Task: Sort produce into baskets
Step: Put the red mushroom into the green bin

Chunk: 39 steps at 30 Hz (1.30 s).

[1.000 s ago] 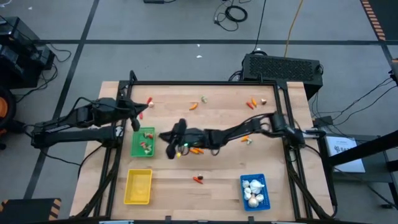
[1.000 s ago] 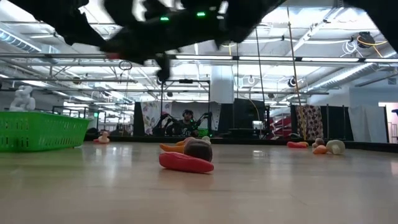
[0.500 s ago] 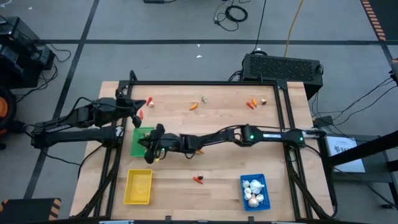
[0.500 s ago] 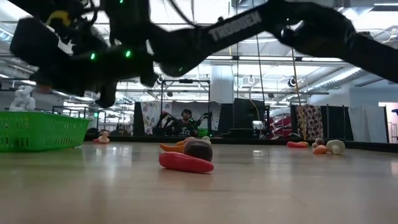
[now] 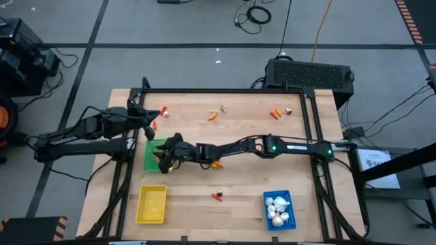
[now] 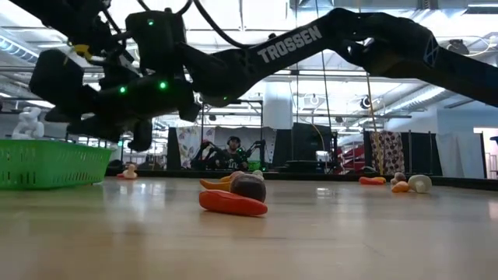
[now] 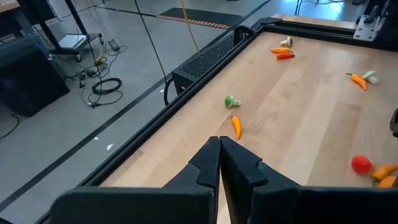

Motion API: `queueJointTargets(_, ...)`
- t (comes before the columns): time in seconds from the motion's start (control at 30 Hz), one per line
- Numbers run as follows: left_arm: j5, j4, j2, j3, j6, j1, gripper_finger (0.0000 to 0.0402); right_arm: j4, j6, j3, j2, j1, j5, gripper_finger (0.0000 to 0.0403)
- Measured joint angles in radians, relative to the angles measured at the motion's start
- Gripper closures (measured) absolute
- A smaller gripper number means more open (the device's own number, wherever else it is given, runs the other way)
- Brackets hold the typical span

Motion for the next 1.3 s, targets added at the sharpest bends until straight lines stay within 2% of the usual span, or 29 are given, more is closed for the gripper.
queueJointTargets(0.17,0.0,-0.016,0.0,0.0,-0.031,0.0,0.0385,-0.083,-0.053,-0.001,-0.025,-0.015,-0.069,0.0226)
queueJointTargets(0.27,-0.001,-0.059,0.0,0.0,-0.069,0.0,0.0385,-0.225,-0.107,-0.001,-0.095,-0.022,-0.072,0.0219)
queueJointTargets(0.43,-0.033,-0.064,0.015,0.001,-0.147,0.0,0.0385,-0.517,-0.199,0.004,-0.253,-0.032,0.08,0.0218)
queueJointTargets(0.67,-0.073,-0.09,0.125,0.001,-0.198,0.043,0.0385,-1.147,-0.27,-0.003,-0.419,-0.04,0.262,0.0218)
queueJointTargets(0.83,-0.013,-0.094,0.29,0.007,-0.155,0.144,0.0385,-1.56,-0.125,0.003,-0.538,-0.036,0.421,0.0218)
queueJointTargets(0.97,0.035,-0.053,0.403,0.017,-0.062,0.242,0.0385,-1.851,0.103,-0.003,-0.591,0.021,0.688,0.0218)
queueJointTargets(1.03,0.087,-0.047,0.456,0.017,-0.035,0.295,0.0385,-1.835,0.147,-0.047,-0.651,0.06,0.783,0.0218)
queueJointTargets(1.17,0.204,-0.038,0.548,0.017,-0.004,0.425,0.0385,-1.791,0.148,-0.236,-0.814,0.116,0.787,0.0218)
queueJointTargets(1.23,0.271,-0.034,0.575,0.016,0.03,0.481,0.0385,-1.791,0.194,-0.376,-0.891,0.133,0.767,0.0218)
queueJointTargets(1.3,0.328,-0.015,0.597,0.016,0.055,0.526,0.0385,-1.702,0.198,-0.539,-0.99,0.144,0.728,0.0218)
